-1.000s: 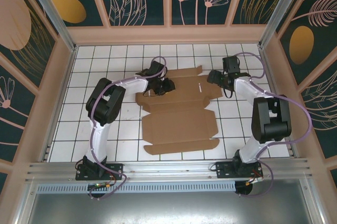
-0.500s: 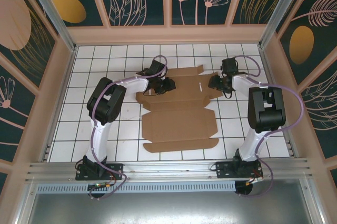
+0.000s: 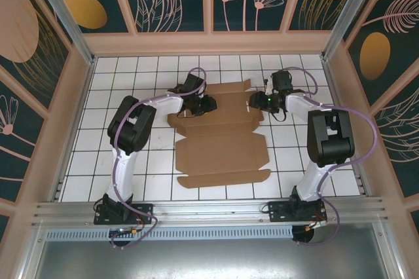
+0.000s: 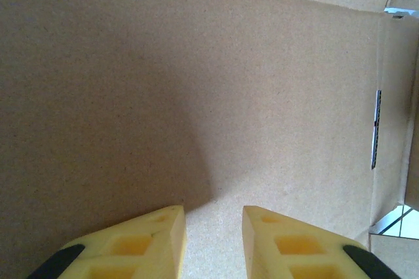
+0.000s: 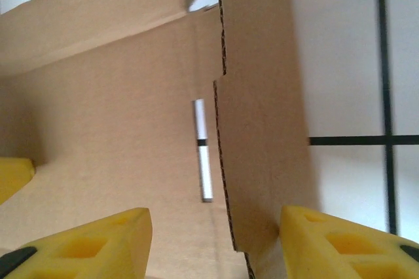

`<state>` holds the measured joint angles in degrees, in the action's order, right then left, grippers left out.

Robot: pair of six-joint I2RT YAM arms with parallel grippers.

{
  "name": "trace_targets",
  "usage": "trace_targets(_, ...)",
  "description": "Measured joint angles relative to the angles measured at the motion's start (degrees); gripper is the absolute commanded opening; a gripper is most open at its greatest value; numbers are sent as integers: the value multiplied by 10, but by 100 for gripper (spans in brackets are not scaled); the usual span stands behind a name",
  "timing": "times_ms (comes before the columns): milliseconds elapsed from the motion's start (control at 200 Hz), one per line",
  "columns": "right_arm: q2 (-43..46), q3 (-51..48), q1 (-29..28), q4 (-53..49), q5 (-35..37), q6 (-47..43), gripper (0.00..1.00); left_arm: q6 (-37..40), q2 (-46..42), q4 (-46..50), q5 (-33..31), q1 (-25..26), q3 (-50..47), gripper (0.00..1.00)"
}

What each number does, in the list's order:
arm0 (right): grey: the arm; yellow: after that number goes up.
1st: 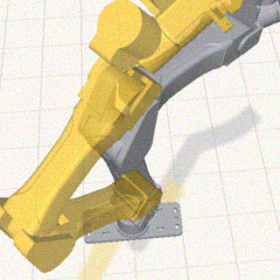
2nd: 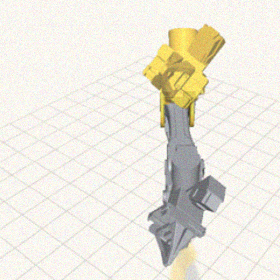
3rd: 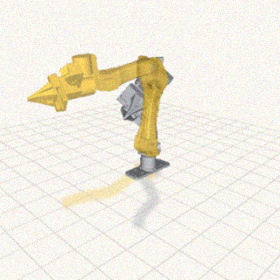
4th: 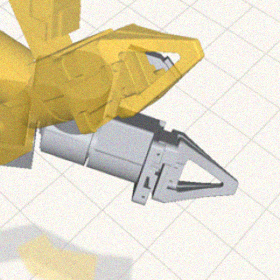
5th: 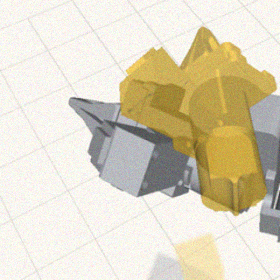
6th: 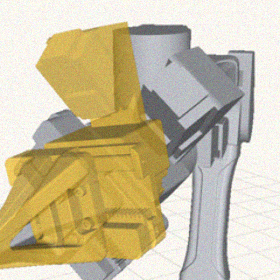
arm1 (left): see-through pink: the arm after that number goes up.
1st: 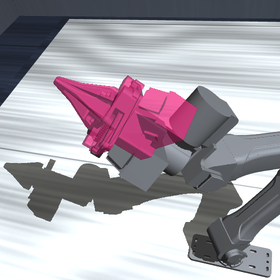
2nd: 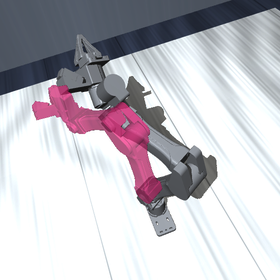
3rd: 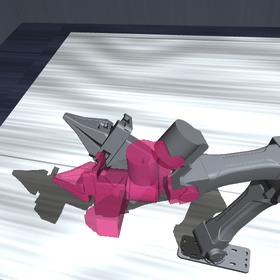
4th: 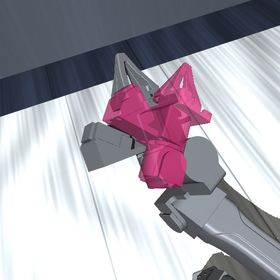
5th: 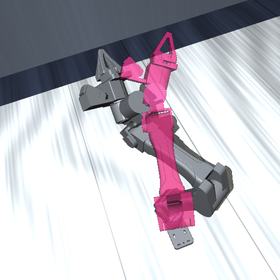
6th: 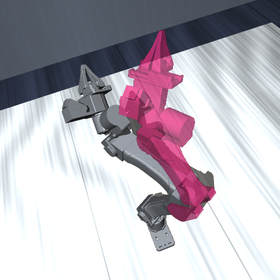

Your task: Fold the paper box

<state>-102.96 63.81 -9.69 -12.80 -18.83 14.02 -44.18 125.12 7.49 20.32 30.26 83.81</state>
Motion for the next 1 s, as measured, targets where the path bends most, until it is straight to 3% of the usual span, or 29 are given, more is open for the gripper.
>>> trace_targets(275, -61, 27, -2, -4, -23, 0, 62, 1, 1, -2, 0, 0, 0, 31)
trace_targets(450, -55, 33, -3, -3, -19, 1, 63, 3, 1, -5, 1, -3, 0, 30)
trace_targets(681, 26, 9, 18, 11, 14, 17, 81, 11, 1, -4, 1, -11, 1, 30)
trace_targets(1001, -46, 25, 51, 21, -24, 24, 82, 27, 2, 0, -2, -15, 3, 31)
